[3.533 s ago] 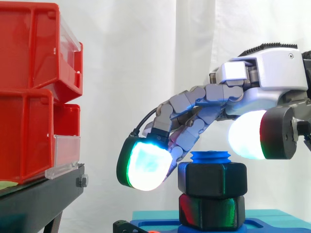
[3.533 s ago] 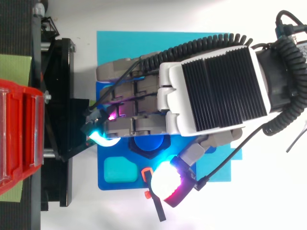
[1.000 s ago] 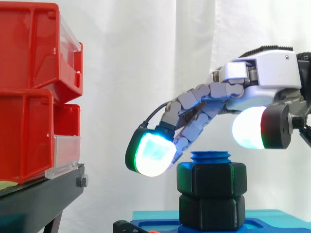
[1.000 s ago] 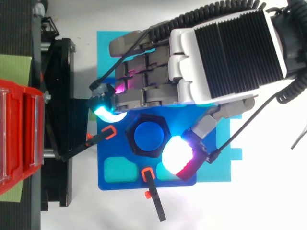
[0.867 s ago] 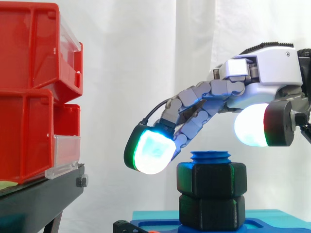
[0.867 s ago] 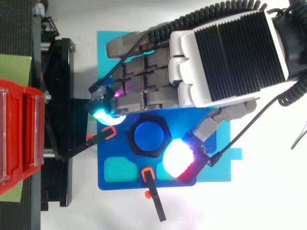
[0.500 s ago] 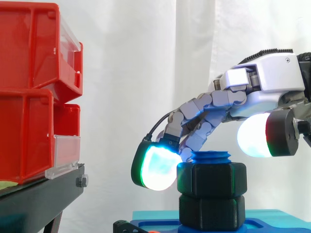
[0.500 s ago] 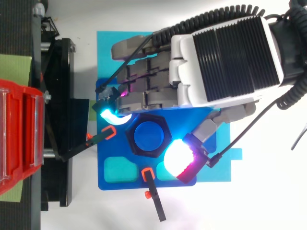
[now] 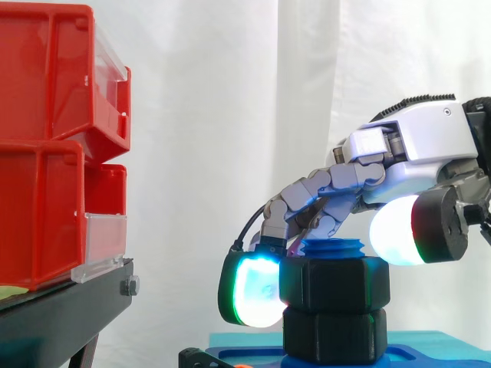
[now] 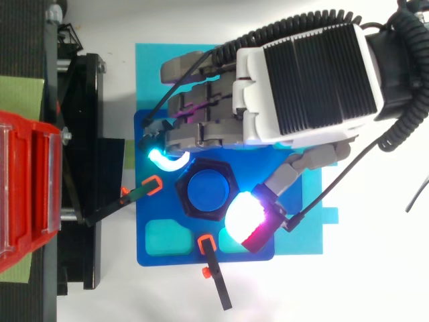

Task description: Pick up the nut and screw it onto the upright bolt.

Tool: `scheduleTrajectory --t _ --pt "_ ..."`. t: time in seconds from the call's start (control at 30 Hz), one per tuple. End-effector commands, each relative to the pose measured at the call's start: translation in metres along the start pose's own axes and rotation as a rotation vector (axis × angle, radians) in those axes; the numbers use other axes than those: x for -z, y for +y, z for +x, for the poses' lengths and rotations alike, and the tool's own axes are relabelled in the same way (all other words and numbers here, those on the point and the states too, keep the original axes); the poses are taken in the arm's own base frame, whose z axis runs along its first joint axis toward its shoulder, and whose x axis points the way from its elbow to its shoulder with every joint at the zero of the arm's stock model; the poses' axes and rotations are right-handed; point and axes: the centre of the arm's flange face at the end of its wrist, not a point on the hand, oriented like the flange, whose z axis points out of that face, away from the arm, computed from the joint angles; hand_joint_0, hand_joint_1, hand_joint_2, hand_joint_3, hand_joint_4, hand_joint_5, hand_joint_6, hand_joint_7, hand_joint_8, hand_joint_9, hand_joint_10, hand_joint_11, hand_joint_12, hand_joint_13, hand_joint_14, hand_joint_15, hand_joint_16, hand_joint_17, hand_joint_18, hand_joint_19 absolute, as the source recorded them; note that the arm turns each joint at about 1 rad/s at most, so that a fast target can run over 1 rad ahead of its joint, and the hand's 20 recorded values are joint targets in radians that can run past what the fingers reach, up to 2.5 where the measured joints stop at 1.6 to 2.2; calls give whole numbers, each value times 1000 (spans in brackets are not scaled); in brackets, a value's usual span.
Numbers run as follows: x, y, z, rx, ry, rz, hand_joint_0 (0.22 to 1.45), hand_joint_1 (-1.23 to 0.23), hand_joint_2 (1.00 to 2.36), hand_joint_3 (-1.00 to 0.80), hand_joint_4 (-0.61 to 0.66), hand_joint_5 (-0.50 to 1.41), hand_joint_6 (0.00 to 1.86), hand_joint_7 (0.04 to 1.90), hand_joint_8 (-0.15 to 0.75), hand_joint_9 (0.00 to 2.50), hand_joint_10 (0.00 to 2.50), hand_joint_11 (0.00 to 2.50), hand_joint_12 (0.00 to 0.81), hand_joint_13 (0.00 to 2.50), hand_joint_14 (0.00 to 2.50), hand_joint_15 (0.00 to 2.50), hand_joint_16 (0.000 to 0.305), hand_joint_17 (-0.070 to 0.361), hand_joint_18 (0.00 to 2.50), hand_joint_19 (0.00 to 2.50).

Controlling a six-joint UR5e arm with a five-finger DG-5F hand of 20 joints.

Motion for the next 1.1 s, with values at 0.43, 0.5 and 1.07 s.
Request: scheduleTrajectory --t 0.43,0.5,1.07 --pt "3 -3 1 14 11 9 488 -271 1000 -500 186 -24 503 1311 227 777 0 0 206 779 0 0 27 60 410 12" --pt "3 -3 1 18 12 7 489 -274 1000 -500 186 -21 503 1321 226 796 0 0 203 799 0 0 27 60 424 11" --pt "5 -7 0 41 11 10 489 -282 1000 -500 235 -61 504 1056 227 859 0 0 202 830 0 0 27 60 471 22"
